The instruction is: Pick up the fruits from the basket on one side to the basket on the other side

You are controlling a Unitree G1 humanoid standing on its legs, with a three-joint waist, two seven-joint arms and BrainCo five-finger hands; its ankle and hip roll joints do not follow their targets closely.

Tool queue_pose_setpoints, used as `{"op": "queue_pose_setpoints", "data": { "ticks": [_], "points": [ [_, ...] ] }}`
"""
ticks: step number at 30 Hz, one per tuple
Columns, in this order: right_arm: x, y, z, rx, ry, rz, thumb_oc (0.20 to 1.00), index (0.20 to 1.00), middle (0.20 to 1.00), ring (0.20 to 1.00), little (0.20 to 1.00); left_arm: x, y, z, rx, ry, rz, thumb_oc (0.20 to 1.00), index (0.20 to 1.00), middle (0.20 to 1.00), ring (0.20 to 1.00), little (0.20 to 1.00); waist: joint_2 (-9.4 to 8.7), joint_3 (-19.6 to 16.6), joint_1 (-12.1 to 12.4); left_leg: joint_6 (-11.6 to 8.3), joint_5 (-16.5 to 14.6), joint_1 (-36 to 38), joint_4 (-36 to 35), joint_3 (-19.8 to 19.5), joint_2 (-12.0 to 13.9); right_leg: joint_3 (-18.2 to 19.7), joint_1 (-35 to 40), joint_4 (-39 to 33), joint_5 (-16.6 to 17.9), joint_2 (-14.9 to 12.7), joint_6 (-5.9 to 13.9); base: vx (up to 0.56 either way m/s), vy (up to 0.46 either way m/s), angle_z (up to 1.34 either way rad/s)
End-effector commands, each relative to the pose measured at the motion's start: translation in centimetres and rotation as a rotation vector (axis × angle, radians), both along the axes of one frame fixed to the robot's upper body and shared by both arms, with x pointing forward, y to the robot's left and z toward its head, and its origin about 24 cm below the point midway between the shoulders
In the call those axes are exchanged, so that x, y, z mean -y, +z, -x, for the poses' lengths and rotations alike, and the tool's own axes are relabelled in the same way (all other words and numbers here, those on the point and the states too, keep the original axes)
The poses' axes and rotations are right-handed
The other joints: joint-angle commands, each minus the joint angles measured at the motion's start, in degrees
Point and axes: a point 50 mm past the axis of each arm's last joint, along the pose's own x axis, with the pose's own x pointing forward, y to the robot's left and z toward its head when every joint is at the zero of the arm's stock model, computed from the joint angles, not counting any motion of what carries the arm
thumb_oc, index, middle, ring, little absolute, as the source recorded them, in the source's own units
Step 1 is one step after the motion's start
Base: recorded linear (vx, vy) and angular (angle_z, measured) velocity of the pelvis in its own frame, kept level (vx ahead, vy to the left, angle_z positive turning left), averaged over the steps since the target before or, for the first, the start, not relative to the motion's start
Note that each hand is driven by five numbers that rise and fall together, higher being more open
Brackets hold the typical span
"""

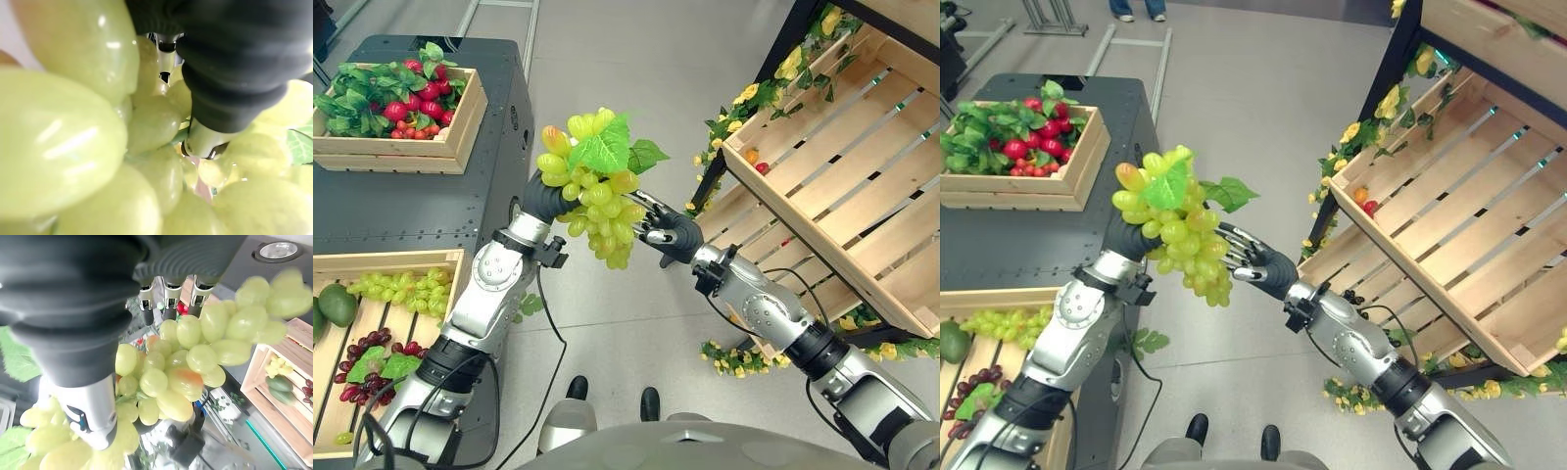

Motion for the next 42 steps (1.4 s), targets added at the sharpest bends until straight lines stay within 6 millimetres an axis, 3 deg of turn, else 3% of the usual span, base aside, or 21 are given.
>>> {"op": "queue_pose_setpoints", "data": {
  "ticks": [1,18,42],
  "points": [
    [-0.7,1.1,1.3,0.018,0.062,-0.109,1.0,1.0,1.0,1.0,1.0,0.2,2.1,0.2,0.101,-0.026,0.089,0.2,0.2,0.2,0.2,0.2,-0.72,-6.05,-0.49,3.38,-2.16,-2.56,0.45,-1.83,-4.08,0.18,-4.81,1.71,2.9,-1.31,4.86,-0.03,-0.004,-0.02],
    [-1.5,1.6,1.8,0.043,0.129,-0.08,1.0,1.0,1.0,1.0,1.0,0.9,2.4,0.0,0.103,-0.019,0.119,0.2,0.2,0.2,0.2,0.2,-0.11,-6.22,-1.69,3.34,-2.81,-1.63,-0.03,-0.97,-3.46,2.09,-4.13,1.12,2.7,-1.12,4.87,0.0,0.005,-0.03],
    [-5.1,1.9,1.5,0.107,0.195,0.013,1.0,1.0,1.0,1.0,1.0,1.9,2.5,-0.1,0.153,0.038,0.021,0.2,0.2,0.2,0.2,0.2,0.58,-6.33,-2.38,3.64,-3.47,-0.66,-0.43,0.34,-3.19,4.34,-3.76,0.86,2.79,-0.93,4.96,0.0,0.008,-0.03]
  ]
}}
